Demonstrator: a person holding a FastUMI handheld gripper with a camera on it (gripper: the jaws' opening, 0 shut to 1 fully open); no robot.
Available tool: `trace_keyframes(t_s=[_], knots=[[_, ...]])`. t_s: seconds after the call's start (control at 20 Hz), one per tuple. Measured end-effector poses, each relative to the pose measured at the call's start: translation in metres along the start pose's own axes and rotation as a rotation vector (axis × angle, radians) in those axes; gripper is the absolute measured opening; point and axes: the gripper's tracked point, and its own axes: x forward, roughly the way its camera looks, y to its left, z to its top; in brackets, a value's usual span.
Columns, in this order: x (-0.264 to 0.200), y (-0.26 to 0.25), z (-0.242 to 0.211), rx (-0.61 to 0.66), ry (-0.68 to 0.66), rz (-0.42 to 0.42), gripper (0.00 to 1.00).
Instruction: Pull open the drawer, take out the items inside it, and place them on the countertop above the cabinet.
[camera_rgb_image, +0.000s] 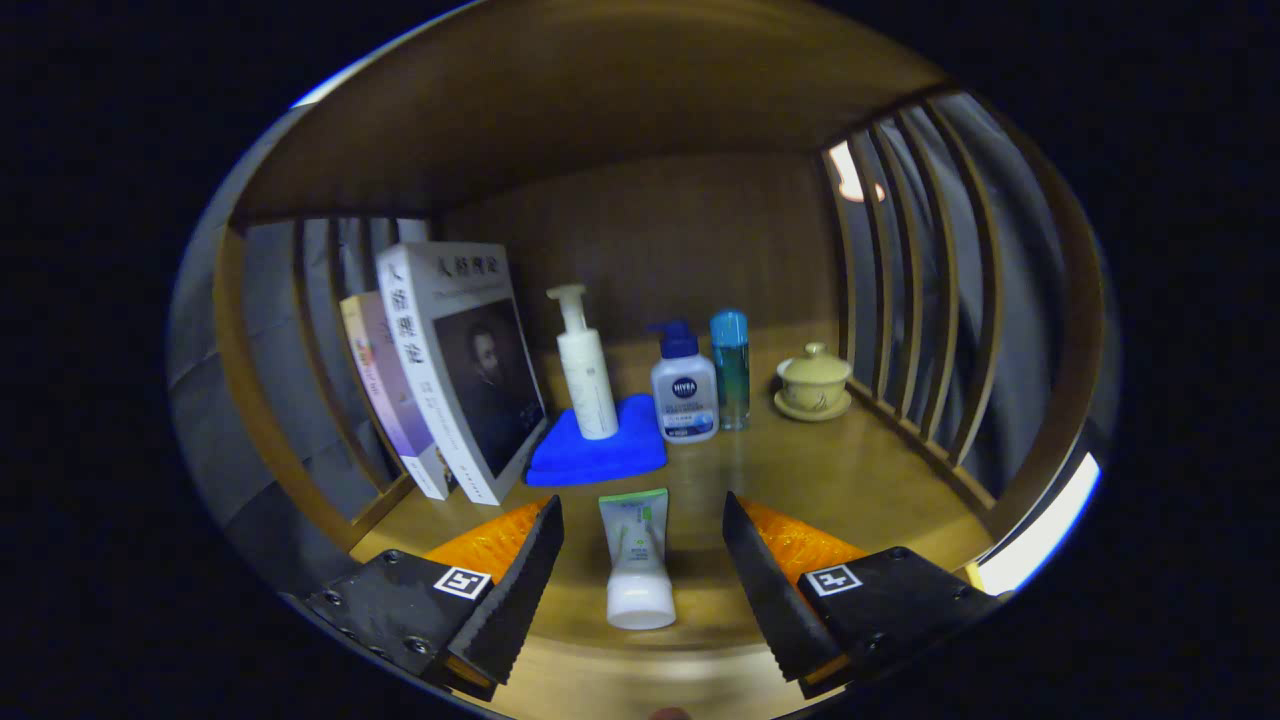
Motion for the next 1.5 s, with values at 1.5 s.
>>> trace_keyframes(t_s=[1.5], knots=[[-0.279, 0.026, -0.206, -0.102, -0.25, -0.028, 0.99]])
